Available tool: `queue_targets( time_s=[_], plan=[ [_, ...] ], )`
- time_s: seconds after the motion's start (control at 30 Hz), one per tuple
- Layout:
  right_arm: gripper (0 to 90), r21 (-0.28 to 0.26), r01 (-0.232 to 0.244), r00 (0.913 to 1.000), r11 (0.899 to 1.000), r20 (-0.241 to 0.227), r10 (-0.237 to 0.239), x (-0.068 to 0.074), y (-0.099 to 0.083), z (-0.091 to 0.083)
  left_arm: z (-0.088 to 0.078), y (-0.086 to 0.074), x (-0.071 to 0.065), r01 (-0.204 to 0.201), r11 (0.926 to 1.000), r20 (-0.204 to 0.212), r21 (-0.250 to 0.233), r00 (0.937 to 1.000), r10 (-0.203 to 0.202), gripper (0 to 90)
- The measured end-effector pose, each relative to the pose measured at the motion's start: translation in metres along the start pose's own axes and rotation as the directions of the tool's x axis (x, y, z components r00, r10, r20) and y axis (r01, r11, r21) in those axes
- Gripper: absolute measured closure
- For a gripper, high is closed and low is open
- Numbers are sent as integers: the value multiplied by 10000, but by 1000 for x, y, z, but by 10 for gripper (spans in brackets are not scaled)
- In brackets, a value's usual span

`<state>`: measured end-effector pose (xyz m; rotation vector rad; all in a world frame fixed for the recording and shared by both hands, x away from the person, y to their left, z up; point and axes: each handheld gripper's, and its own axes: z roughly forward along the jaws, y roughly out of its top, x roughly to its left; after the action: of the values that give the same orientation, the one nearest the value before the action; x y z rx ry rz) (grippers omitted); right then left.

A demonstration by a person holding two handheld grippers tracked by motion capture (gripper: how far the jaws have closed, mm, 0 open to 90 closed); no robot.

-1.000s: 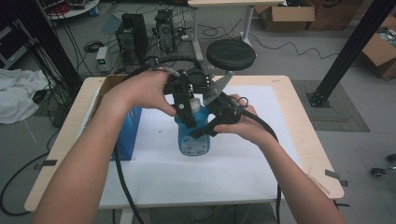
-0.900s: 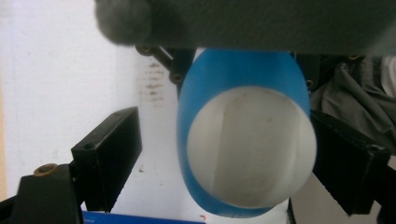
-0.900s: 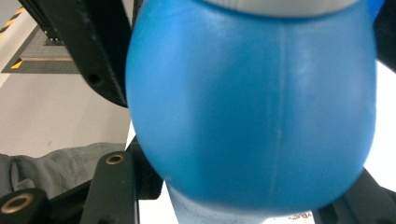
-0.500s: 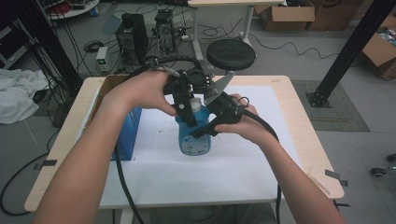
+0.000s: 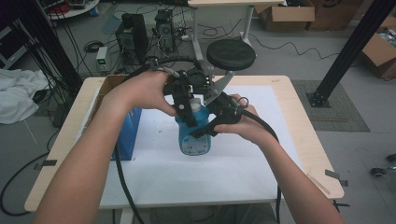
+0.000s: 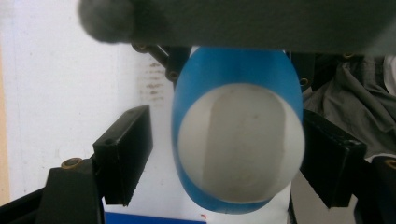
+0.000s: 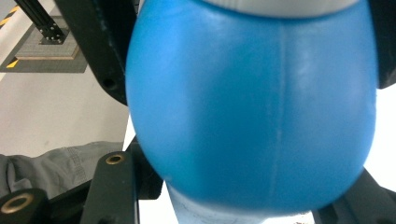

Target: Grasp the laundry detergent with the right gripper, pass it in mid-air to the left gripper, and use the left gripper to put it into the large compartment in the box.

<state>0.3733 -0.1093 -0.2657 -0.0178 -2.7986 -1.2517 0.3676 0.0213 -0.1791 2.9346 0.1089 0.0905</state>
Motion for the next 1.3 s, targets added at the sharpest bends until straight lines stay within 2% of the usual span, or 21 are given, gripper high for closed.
queue_targets(
  time_s=[0.13,0.17,0.3,0.33,0.4,0.57,0.73,0.93,1.13,1.2,1.3],
  plan=[
    [452,-30,-16,10000,10000,-8,16,0,0,0,0,0,0,-33,10000,-1,-3,10000,33,257],
    [452,-127,141,9999,9998,16,-141,-1,0,0,1,0,0,-3,10000,38,-22,10000,3,259],
    [452,-109,143,9999,9998,37,-143,-1,0,0,1,0,0,36,10000,9,-37,10000,-36,265],
    [452,0,-41,10000,10000,37,41,0,0,-1,1,0,-1,27,10000,62,-2,10000,-27,277],
    [452,28,-65,10000,10000,50,65,0,0,-1,1,0,-1,-1,10000,50,38,10000,1,279],
    [452,-50,111,9999,9999,94,-110,-1,1,1,1,0,-1,28,10000,86,51,10000,-29,306],
    [451,-36,63,10000,10000,77,-63,-1,1,1,0,1,-2,-42,10000,69,31,10000,42,335],
    [451,42,81,9998,10000,178,-81,-1,0,0,-2,1,-2,-40,9998,195,-208,9998,44,378],
    [451,114,18,9999,9999,132,-19,0,1,2,-2,1,-3,-21,10000,206,-45,9998,22,380],
    [451,77,201,9997,9998,157,-202,0,1,4,-1,1,-4,-93,9999,149,52,9998,92,382],
    [450,56,223,9996,9997,181,-224,-1,2,4,-2,1,-3,-96,9999,176,92,9998,94,385]
  ],
)
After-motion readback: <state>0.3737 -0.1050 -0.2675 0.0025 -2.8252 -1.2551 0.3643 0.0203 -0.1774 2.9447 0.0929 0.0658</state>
